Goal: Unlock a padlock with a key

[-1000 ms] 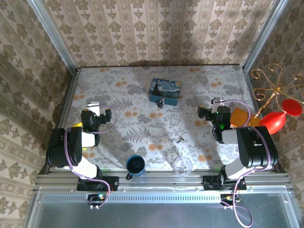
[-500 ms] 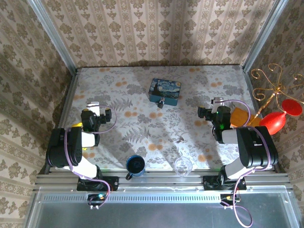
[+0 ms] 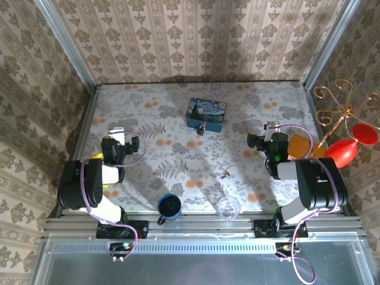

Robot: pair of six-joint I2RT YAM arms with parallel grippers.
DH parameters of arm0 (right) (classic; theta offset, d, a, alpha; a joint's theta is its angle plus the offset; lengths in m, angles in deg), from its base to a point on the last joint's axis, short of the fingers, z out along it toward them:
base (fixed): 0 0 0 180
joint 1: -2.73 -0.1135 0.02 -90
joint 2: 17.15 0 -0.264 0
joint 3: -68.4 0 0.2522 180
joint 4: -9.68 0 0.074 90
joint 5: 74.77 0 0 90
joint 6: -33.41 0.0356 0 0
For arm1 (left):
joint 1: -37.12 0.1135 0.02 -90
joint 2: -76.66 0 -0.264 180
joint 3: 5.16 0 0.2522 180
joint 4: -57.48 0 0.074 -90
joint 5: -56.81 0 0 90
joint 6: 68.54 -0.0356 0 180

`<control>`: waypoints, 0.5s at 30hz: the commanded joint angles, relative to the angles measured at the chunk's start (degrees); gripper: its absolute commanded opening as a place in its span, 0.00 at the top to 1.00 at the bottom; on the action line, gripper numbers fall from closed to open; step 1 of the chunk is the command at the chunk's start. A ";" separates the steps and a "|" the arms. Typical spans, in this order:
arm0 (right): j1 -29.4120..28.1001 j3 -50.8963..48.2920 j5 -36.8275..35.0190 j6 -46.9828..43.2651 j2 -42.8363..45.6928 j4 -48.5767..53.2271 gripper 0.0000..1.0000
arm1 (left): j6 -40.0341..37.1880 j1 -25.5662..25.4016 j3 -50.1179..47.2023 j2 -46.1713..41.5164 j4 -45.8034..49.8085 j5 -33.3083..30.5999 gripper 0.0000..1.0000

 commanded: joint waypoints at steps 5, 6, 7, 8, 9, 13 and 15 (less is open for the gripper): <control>-0.35 1.17 -1.31 -1.14 0.38 -0.12 0.00 | -0.71 -0.26 0.60 -0.27 -1.18 -0.38 0.00; -0.36 1.19 -1.34 -1.07 0.36 -0.13 0.00 | -0.68 -0.28 0.68 -0.24 -1.08 -0.54 0.00; -0.34 1.17 -1.35 -1.14 0.38 -0.13 0.00 | -0.63 -0.28 0.69 -0.28 -0.99 -0.64 0.00; -0.30 1.22 -1.35 -1.14 0.38 -0.13 0.00 | -0.57 -0.29 0.69 -0.29 -0.97 -0.64 0.00; -0.36 1.18 -1.36 -1.09 0.38 -0.13 0.00 | -0.59 -0.27 0.69 -0.29 -0.89 -0.73 0.00; -0.34 1.07 -1.42 -1.14 0.46 -0.30 0.00 | -0.50 -0.29 0.60 -0.29 -1.16 -0.86 0.00; -0.34 1.80 -2.89 -0.49 1.08 1.48 0.00 | -0.37 -0.29 0.60 -0.25 -1.22 -0.99 0.00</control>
